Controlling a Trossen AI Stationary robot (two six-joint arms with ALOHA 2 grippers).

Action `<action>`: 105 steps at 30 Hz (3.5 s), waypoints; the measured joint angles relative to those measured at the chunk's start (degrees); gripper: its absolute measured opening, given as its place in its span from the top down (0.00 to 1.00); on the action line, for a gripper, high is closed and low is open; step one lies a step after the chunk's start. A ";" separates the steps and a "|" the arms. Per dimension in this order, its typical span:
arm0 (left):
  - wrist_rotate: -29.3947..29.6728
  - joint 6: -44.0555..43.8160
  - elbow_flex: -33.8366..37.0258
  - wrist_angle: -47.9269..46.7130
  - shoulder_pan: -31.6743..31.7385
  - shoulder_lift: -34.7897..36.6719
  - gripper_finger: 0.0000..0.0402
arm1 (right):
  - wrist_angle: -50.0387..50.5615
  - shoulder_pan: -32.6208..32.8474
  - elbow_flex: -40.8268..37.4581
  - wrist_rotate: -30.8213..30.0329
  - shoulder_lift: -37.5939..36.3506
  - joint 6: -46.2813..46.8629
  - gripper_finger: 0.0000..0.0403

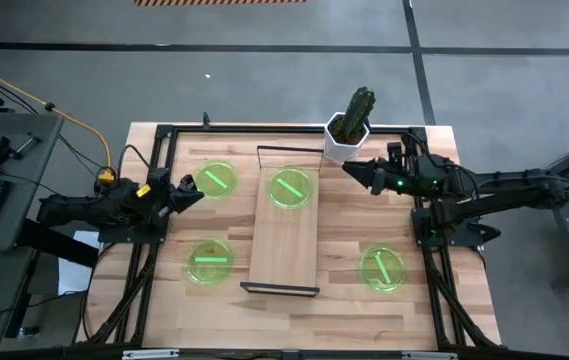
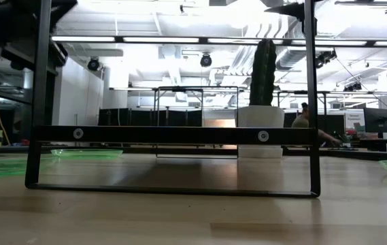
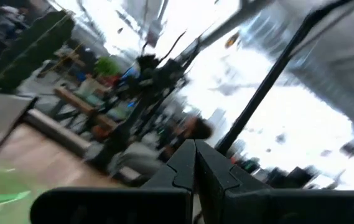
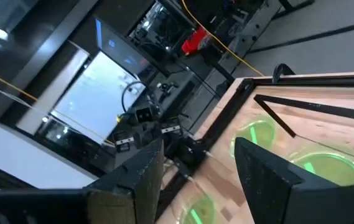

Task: Place and stack plates onto a shelf
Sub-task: Put the top left green plate on the shelf

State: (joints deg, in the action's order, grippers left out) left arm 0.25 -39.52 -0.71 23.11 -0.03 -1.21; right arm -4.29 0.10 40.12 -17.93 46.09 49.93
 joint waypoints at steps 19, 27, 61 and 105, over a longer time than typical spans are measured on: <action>18.12 -6.37 -32.30 -54.66 10.03 -33.20 0.73 | 0.78 -0.09 0.00 -0.26 5.50 0.42 0.55; 19.02 -25.39 -26.99 -73.34 13.73 -45.81 0.59 | 1.95 -0.04 0.00 -0.26 7.85 0.34 0.55; 30.78 -59.70 -20.44 -54.71 12.44 -67.11 0.59 | 1.95 -0.04 -0.02 -0.28 9.31 0.15 0.55; 23.16 -23.34 -40.64 -51.43 -2.87 -50.06 1.00 | 2.80 -0.04 -0.02 0.37 9.31 0.57 0.55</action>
State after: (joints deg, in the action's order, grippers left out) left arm 23.42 -62.85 -41.35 -28.33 -2.91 -51.27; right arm -1.50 0.05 40.10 -17.56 55.40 50.50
